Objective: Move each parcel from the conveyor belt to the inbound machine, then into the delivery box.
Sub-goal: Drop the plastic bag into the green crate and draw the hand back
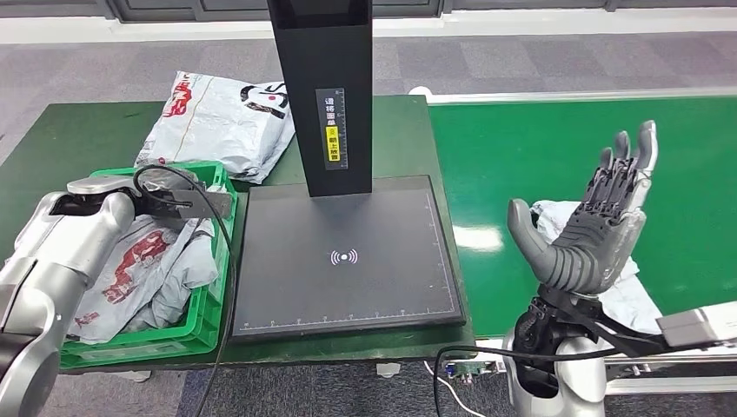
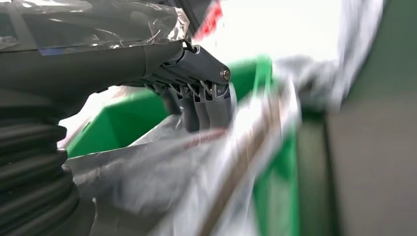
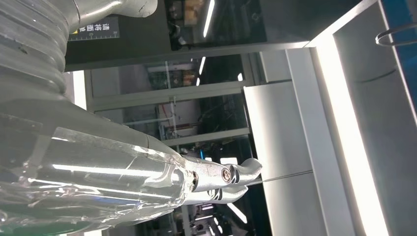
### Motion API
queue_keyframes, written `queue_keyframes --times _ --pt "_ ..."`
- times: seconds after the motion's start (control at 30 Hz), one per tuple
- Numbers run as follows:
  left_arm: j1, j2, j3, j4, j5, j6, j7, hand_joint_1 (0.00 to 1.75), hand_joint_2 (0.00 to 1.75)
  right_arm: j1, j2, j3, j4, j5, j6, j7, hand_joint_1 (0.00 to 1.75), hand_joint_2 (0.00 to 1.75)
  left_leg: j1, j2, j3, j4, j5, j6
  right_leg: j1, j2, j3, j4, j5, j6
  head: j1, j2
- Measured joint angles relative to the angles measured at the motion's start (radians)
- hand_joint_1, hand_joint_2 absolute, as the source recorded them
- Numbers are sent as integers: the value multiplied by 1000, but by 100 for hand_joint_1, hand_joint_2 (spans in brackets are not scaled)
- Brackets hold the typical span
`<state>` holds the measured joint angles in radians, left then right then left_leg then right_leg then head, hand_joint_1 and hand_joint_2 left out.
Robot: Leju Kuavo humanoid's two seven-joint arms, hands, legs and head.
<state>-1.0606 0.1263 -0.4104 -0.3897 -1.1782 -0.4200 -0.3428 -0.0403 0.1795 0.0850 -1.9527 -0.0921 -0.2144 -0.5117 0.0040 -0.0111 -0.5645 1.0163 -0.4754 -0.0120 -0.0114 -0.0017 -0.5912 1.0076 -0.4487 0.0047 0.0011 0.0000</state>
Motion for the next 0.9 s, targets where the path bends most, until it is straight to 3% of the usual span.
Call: queue_keyframes --times 0.2,0.37,0.5,0.9 --pt "-40 -56 140 -71 377 130 170 0 175 27 -5 0 -22 6 8 0 0 175 0 1 -1 0 0 0 0 1 0 0 0 0 0 0" --pt "-41 -84 322 -192 854 134 268 0 175 28 -12 0 -18 7 -9 16 0 175 0 8 -1 0 -1 0 0 7 -3 0 1 0 0 0" --pt "-24 -87 398 -288 1141 151 325 0 175 23 -21 0 -5 8 -22 28 0 175 0 7 -2 -1 0 -1 1 6 -3 0 1 0 0 0" --pt "13 -78 438 -400 1286 214 342 0 175 16 -32 0 22 14 -20 46 0 175 2 6 -3 -1 0 -1 1 6 -3 1 1 0 0 0"
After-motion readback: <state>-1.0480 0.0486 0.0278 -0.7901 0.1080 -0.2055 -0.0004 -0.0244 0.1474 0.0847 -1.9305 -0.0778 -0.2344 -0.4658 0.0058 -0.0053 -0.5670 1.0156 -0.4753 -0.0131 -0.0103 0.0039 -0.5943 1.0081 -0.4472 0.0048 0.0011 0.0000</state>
